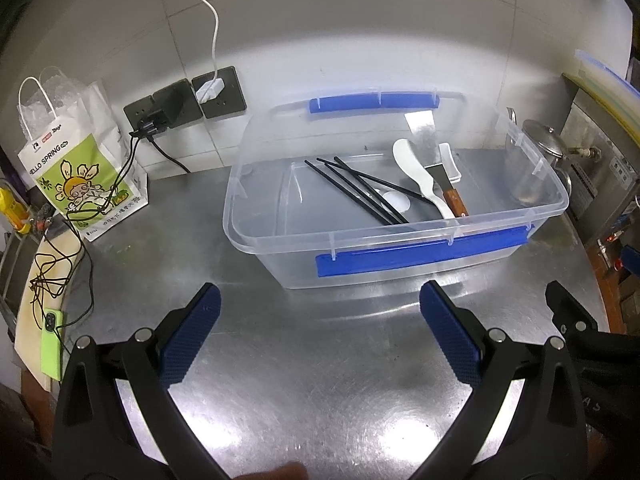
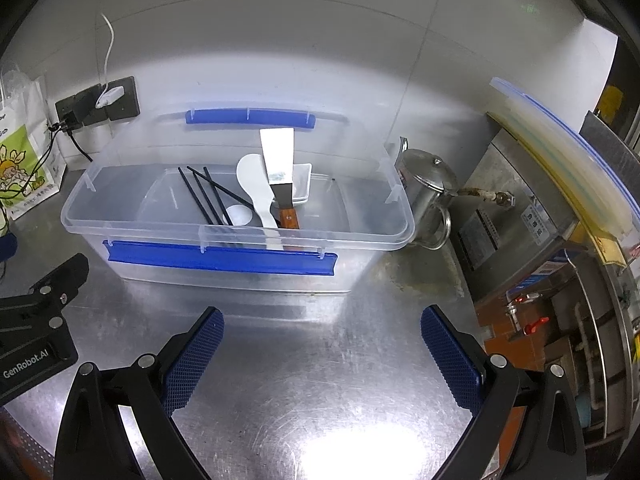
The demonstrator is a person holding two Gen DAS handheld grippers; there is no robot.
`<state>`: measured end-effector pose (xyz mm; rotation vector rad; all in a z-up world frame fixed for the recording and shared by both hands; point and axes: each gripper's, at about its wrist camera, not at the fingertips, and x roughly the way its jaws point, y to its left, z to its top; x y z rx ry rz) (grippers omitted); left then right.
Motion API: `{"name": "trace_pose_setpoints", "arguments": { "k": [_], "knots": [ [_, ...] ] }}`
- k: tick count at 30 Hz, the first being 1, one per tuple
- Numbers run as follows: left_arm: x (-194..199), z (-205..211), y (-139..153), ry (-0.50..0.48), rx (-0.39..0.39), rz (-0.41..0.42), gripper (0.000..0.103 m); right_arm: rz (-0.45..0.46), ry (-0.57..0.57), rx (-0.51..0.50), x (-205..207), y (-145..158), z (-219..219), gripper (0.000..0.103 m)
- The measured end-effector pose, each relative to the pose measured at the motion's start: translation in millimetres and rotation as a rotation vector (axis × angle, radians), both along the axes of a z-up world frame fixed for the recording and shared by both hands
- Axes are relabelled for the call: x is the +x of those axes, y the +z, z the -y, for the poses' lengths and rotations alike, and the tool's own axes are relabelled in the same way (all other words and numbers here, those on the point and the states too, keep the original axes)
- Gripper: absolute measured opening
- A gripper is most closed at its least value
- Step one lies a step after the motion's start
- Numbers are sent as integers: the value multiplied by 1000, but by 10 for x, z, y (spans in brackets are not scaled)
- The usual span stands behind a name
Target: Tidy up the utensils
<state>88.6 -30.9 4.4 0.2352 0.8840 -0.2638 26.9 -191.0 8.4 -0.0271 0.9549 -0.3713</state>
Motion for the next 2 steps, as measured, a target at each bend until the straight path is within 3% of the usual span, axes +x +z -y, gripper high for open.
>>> {"name": "trace_pose_setpoints", "arguments": {
  "k": [2],
  "knots": [
    [13,0,0,-2,-1,-1,96,-1,1,3,7,-4,-3,98]
  ]
}}
